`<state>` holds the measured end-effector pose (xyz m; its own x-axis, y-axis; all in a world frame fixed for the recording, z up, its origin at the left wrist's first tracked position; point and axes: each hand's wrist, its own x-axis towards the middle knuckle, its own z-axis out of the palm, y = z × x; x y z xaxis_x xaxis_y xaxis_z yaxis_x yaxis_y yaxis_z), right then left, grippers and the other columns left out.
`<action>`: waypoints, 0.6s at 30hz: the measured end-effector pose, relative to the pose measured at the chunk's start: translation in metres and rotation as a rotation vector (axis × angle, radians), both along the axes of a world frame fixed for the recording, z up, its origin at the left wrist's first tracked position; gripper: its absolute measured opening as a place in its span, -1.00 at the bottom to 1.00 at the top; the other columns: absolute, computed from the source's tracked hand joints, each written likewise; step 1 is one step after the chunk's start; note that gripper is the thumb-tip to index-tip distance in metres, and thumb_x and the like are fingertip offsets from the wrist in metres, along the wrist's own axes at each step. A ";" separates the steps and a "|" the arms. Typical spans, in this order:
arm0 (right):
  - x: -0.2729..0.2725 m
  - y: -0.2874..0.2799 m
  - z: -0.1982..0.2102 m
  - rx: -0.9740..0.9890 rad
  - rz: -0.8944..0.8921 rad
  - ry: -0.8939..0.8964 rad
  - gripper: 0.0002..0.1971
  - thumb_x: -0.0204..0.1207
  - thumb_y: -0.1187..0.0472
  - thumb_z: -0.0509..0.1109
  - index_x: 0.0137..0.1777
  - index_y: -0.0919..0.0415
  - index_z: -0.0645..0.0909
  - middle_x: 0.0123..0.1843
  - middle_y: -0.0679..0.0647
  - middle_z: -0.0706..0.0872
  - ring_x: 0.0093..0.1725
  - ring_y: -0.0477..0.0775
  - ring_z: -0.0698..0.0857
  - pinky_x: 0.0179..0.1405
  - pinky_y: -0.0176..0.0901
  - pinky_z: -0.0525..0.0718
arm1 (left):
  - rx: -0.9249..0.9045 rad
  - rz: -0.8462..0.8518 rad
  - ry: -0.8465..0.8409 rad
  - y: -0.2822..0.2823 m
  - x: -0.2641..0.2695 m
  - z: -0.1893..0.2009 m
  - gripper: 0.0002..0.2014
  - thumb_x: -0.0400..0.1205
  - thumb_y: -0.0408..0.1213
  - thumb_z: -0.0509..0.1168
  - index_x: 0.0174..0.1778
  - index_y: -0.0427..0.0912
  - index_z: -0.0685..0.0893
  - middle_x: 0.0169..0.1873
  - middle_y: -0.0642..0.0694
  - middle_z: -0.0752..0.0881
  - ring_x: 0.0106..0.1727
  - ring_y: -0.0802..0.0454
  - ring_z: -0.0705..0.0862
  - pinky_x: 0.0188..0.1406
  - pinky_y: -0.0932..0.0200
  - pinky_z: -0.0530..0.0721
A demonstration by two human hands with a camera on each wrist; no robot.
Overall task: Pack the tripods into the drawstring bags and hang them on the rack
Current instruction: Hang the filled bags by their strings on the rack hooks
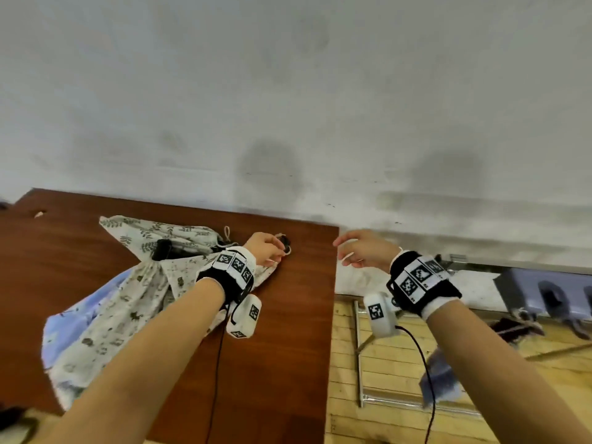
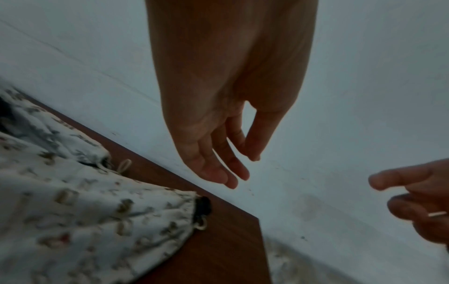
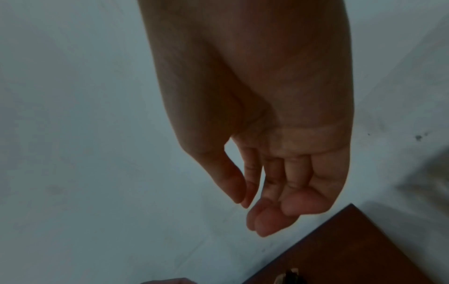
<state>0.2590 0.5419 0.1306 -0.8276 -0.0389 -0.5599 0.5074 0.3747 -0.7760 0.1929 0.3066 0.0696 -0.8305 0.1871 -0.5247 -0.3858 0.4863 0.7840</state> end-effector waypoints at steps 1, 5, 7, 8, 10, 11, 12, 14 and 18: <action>-0.009 -0.012 -0.006 -0.003 -0.020 -0.031 -0.78 0.58 0.42 0.29 0.20 0.30 0.59 -0.21 0.14 0.71 -0.33 -0.01 0.68 -0.36 -0.29 0.54 | -0.033 -0.004 -0.003 -0.018 -0.010 -0.003 -0.78 0.61 -0.53 0.29 -0.31 -0.18 0.59 -0.26 -0.15 0.68 -0.35 0.08 0.64 -0.37 0.27 0.62; -0.048 -0.065 -0.037 -0.029 -0.149 -0.128 -0.79 0.61 0.44 0.24 0.19 0.32 0.58 -0.20 0.16 0.69 -0.33 -0.01 0.65 -0.41 -0.29 0.58 | -0.152 0.012 -0.009 -0.086 -0.060 -0.021 -0.74 0.61 -0.54 0.25 -0.35 -0.17 0.58 -0.34 -0.16 0.62 -0.41 0.06 0.56 -0.52 0.30 0.55; -0.060 -0.084 -0.053 -0.031 -0.241 -0.168 -0.80 0.61 0.47 0.22 0.15 0.29 0.57 -0.21 0.16 0.67 -0.32 0.00 0.64 -0.47 -0.31 0.61 | -0.172 0.016 -0.009 -0.101 -0.078 -0.030 -0.75 0.59 -0.57 0.23 -0.36 -0.21 0.59 -0.40 -0.21 0.59 -0.50 0.03 0.48 -0.58 0.28 0.46; -0.067 -0.095 -0.064 -0.046 -0.294 -0.200 -0.81 0.61 0.48 0.21 0.13 0.29 0.56 -0.21 0.17 0.66 -0.31 0.02 0.64 -0.45 -0.28 0.61 | -0.171 0.004 -0.019 -0.108 -0.088 -0.033 -0.77 0.58 -0.58 0.23 -0.34 -0.24 0.61 -0.44 -0.20 0.58 -0.53 0.03 0.46 -0.59 0.29 0.43; -0.080 -0.113 -0.083 -0.093 -0.412 -0.253 -0.85 0.63 0.45 0.22 0.13 0.33 0.53 -0.19 0.21 0.66 -0.28 0.08 0.65 -0.35 -0.20 0.59 | -0.165 -0.022 -0.032 -0.110 -0.106 -0.041 -0.78 0.59 -0.56 0.23 -0.33 -0.23 0.63 -0.47 -0.17 0.56 -0.53 0.04 0.45 -0.66 0.34 0.40; -0.084 -0.120 -0.092 -0.131 -0.482 -0.270 -0.86 0.65 0.41 0.22 0.16 0.35 0.51 -0.14 0.22 0.66 -0.24 0.10 0.65 -0.30 -0.17 0.60 | -0.159 -0.038 -0.031 -0.109 -0.112 -0.046 -0.75 0.60 -0.55 0.22 -0.34 -0.21 0.64 -0.43 -0.17 0.58 -0.51 0.05 0.46 -0.66 0.35 0.41; -0.088 -0.126 -0.102 -0.168 -0.545 -0.283 -0.84 0.68 0.37 0.20 0.21 0.35 0.49 -0.06 0.24 0.66 -0.15 0.13 0.66 -0.22 -0.14 0.62 | -0.149 -0.055 -0.032 -0.106 -0.117 -0.051 -0.75 0.61 -0.54 0.20 -0.31 -0.22 0.67 -0.35 -0.18 0.63 -0.46 0.05 0.50 -0.64 0.33 0.43; -0.098 -0.136 -0.120 -0.240 -0.659 -0.312 -0.72 0.71 0.32 0.17 0.38 0.34 0.41 0.23 0.30 0.61 0.13 0.22 0.64 0.05 -0.03 0.64 | -0.138 -0.111 -0.041 -0.096 -0.127 -0.061 -0.76 0.65 -0.48 0.15 -0.10 -0.29 0.75 -0.13 -0.19 0.71 -0.26 0.00 0.62 -0.48 0.29 0.51; -0.114 -0.148 -0.149 -0.439 -0.843 -0.357 -0.62 0.72 0.28 0.13 0.51 0.32 0.33 0.41 0.33 0.49 0.32 0.31 0.54 0.31 0.07 0.55 | -0.159 -0.274 -0.096 -0.068 -0.142 -0.081 -0.76 0.69 -0.34 0.20 0.14 -0.29 0.74 0.05 -0.21 0.72 0.13 -0.11 0.66 0.06 0.13 0.58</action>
